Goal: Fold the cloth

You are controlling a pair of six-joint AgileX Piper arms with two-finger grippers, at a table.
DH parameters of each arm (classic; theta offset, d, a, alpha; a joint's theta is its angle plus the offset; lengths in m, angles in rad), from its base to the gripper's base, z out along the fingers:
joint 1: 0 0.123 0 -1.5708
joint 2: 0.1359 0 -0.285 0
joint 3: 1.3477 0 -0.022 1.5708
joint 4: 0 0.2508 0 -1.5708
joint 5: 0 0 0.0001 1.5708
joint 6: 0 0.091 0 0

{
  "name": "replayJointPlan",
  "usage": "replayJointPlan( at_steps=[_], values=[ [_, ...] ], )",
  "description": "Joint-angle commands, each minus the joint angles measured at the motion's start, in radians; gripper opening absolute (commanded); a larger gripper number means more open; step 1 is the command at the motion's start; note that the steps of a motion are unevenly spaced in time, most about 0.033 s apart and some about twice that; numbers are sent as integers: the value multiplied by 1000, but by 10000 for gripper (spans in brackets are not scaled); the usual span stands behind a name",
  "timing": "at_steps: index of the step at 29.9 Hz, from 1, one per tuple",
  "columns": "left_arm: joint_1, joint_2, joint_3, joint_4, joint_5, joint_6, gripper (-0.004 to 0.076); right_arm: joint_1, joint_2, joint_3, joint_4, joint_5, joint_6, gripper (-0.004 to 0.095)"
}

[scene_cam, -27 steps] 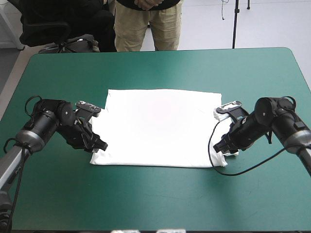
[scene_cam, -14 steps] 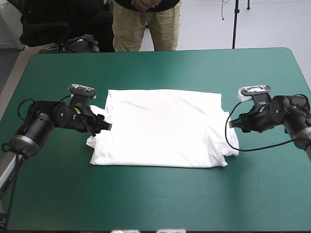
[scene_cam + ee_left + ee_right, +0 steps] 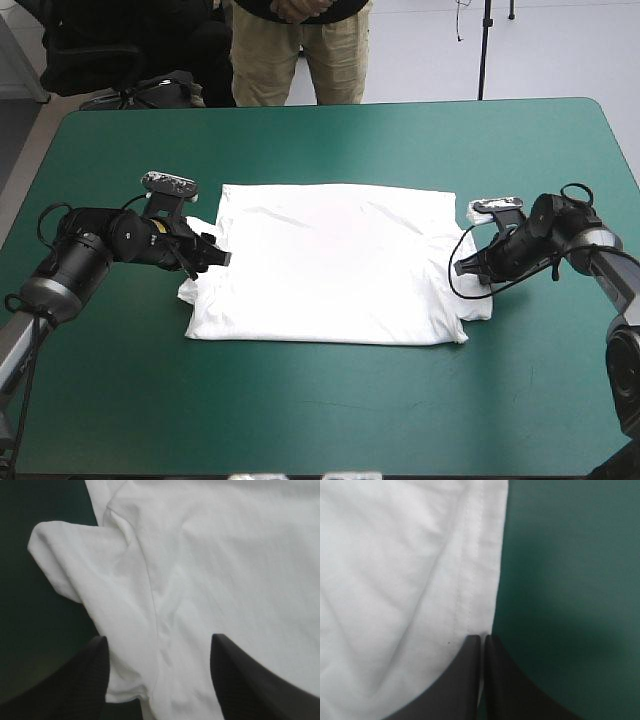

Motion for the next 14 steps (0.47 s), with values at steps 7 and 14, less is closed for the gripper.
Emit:
replayJointPlan(
  at_steps=[7, 14],
  values=[
    [-3, -28, -25, -7, -32, -9, 433, -5, -158, -78, 33, 1, -7, -15],
    [-3, -28, -25, -19, -29, -9, 433, 32, -209, -148, 223, 92, -123, -16]
  ],
)
